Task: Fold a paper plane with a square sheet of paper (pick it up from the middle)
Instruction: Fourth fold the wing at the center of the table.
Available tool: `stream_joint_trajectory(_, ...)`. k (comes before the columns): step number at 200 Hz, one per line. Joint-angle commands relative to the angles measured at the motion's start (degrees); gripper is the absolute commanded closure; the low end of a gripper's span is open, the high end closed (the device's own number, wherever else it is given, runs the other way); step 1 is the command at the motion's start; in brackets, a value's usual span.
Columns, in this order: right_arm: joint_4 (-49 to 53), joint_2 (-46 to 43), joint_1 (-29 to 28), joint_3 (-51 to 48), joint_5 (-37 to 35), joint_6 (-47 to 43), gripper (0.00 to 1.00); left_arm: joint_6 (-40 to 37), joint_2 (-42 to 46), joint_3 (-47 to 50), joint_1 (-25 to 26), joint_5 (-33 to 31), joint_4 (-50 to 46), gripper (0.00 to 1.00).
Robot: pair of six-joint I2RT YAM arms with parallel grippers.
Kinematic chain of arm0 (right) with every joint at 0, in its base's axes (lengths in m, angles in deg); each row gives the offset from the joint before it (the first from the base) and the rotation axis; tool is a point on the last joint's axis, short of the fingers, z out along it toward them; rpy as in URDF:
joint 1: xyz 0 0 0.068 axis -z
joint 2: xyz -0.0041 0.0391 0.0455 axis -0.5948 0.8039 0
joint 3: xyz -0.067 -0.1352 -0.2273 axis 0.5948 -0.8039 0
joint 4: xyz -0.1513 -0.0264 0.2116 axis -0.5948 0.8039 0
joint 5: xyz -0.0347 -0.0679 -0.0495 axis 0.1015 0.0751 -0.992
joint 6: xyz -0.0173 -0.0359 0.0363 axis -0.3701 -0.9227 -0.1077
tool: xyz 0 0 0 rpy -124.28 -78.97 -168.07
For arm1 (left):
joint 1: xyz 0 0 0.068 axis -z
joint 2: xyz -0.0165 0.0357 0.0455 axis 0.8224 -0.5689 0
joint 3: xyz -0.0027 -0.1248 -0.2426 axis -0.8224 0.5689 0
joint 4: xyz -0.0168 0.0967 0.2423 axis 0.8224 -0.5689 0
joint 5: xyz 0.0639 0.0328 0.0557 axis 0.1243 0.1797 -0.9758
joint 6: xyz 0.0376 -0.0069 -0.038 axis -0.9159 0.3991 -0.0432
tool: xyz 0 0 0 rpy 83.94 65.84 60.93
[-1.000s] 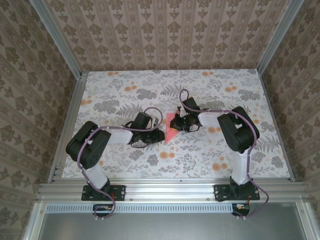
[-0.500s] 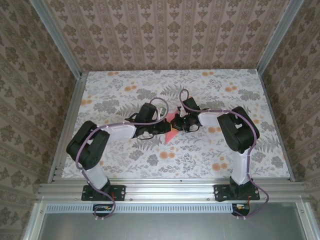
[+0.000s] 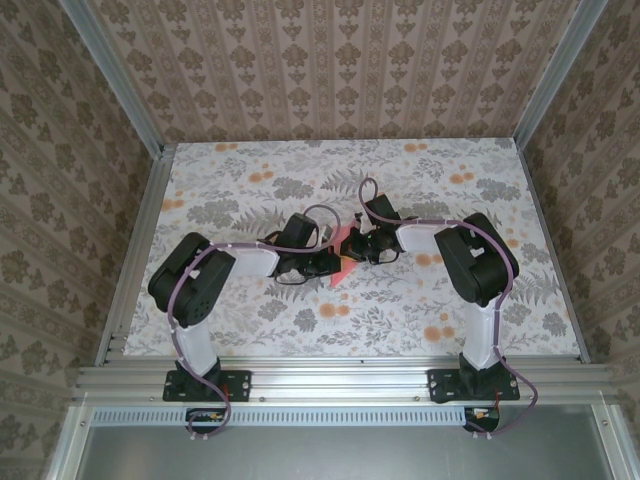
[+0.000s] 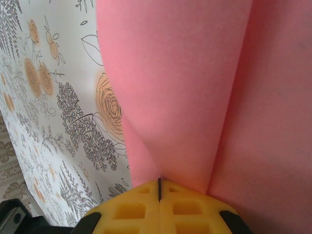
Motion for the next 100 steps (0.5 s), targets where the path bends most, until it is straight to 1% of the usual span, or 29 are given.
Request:
stream_joint_trajectory(1,3.7,2.3,0.1,0.5,-3.1,-0.9,0.95,-0.4,-1.7,2.0,-0.5,0.6,0.4,0.99)
stream_joint_trajectory(50,3.8,2.8,0.1,0.4,-3.5,-1.0,0.95,0.7,-3.1,5.7,-0.5,-0.4,1.9,0.99)
stream_joint_trajectory(65,3.9,2.7,0.1,0.4,-3.5,-1.1,0.96,0.7,-2.0,6.2,-0.6,0.1,2.2,0.99)
stream_joint_trajectory(100,4.3,2.7,0.1,0.7,-3.5,-1.3,0.96,-1.0,3.6,4.7,-0.6,1.2,-1.0,0.97)
